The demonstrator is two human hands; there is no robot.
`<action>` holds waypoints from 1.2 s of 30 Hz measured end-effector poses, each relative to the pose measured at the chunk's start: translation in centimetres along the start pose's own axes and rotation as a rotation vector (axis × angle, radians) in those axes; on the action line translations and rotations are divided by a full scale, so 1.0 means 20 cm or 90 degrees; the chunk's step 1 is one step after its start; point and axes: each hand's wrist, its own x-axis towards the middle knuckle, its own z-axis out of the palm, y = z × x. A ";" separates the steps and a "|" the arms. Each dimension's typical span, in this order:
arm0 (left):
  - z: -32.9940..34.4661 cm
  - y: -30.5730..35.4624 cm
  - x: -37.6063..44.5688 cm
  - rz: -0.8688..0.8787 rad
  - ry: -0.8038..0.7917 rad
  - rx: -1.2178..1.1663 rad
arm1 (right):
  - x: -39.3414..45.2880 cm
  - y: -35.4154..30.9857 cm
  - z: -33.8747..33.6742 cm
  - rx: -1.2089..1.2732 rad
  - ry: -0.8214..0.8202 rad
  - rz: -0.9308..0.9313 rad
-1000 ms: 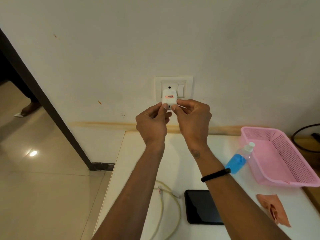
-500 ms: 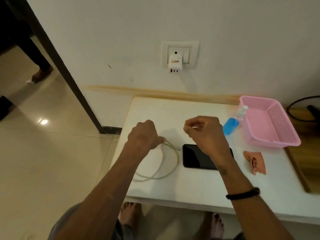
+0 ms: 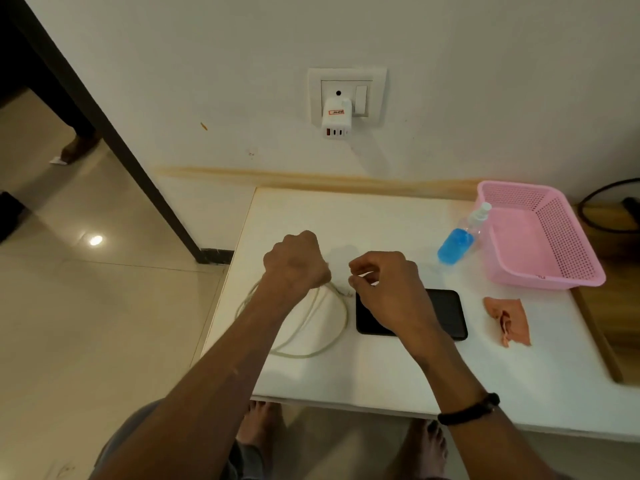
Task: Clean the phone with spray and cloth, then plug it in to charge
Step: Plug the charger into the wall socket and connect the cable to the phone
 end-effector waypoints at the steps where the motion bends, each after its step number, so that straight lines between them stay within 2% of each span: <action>1: -0.01 0.00 -0.01 0.012 0.007 -0.068 | 0.01 0.00 0.01 0.000 -0.002 0.000; 4: -0.04 0.00 -0.06 0.069 0.035 -0.260 | 0.02 0.00 0.00 0.053 -0.005 0.011; 8: -0.08 0.02 -0.13 0.116 0.055 -0.390 | 0.02 0.01 -0.04 0.168 0.007 0.012; 13: -0.10 0.04 -0.13 0.127 0.020 -0.542 | 0.02 -0.03 -0.05 0.343 0.024 0.036; 19: -0.10 0.07 -0.06 0.099 0.027 -0.616 | 0.02 -0.06 -0.05 0.448 0.035 0.044; 24: -0.09 0.11 -0.05 0.102 -0.003 -0.610 | 0.03 -0.05 -0.05 0.430 0.046 0.039; 27: -0.09 0.12 -0.04 0.133 -0.015 -0.560 | 0.04 -0.02 -0.06 0.365 0.049 0.007; 29: -0.08 0.13 -0.03 0.149 0.008 -0.511 | 0.05 0.00 -0.07 0.263 0.007 -0.009; 33: -0.06 0.11 -0.02 0.157 0.068 -0.362 | 0.05 0.05 -0.14 -0.141 -0.131 0.001; 36: -0.04 0.10 -0.01 0.145 0.051 -0.232 | 0.01 0.08 -0.17 -0.311 -0.255 0.017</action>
